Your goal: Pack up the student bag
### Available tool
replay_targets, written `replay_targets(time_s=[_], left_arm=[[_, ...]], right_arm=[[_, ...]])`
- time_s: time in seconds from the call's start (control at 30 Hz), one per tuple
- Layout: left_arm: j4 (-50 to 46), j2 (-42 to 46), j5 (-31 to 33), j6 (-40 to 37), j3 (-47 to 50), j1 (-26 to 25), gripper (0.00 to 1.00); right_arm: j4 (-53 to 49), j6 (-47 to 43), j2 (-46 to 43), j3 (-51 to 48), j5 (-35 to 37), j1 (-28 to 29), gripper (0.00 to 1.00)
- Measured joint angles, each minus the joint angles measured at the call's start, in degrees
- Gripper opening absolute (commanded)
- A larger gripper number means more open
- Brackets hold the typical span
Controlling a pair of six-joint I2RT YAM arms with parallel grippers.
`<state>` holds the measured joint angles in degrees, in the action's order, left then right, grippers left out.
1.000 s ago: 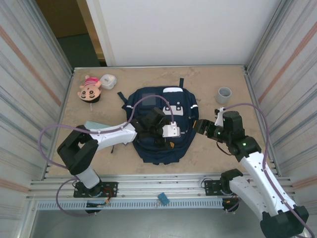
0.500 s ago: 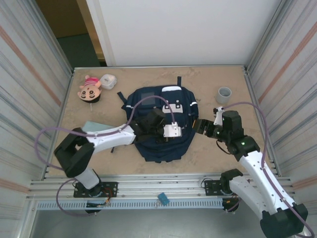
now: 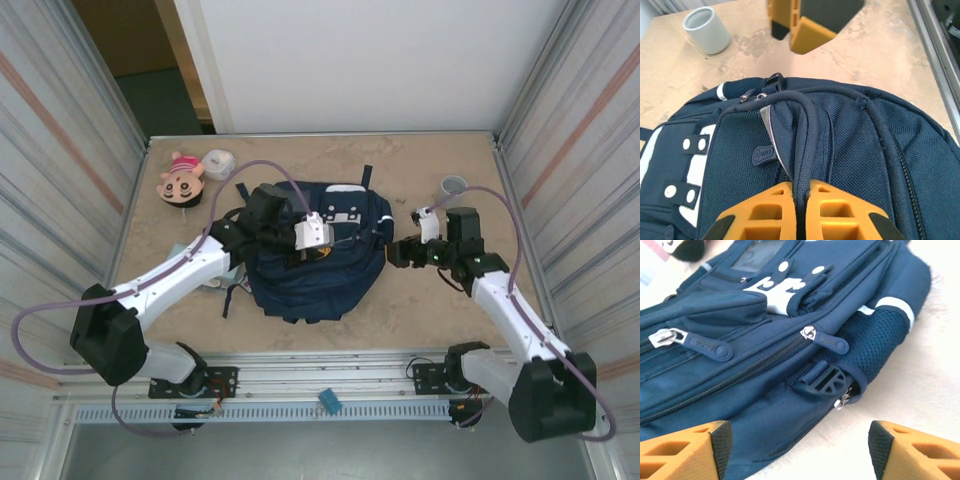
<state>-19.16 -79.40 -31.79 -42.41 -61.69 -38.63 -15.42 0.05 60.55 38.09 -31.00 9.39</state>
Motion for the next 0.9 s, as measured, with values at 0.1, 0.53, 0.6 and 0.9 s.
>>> replay_targets(time_s=[0.1, 0.53, 0.6, 0.9], left_arm=[[-4.13, -0.04, -0.13, -2.69, -2.49, 0.0, 0.0], [-16.72, -2.49, 4.42, -15.85, -15.8, -0.42, 0.0], [-18.38, -3.37, 5.33, -17.64, -16.98, -0.74, 0.0], [-18.4, -7.32, 5.9, -17.33, -17.92, -0.98, 0.0]], right_arm=[[-0.61, -5.38, 4.83, 2.91, -2.4, -0.11, 0.67], [3.45, -11.76, 8.44, 6.12, -6.82, -4.15, 0.7], [3.17, -11.74, 8.74, 6.29, -7.39, -4.13, 0.7], [2.45, -1.79, -8.5, 2.84, -2.19, 7.85, 0.74]])
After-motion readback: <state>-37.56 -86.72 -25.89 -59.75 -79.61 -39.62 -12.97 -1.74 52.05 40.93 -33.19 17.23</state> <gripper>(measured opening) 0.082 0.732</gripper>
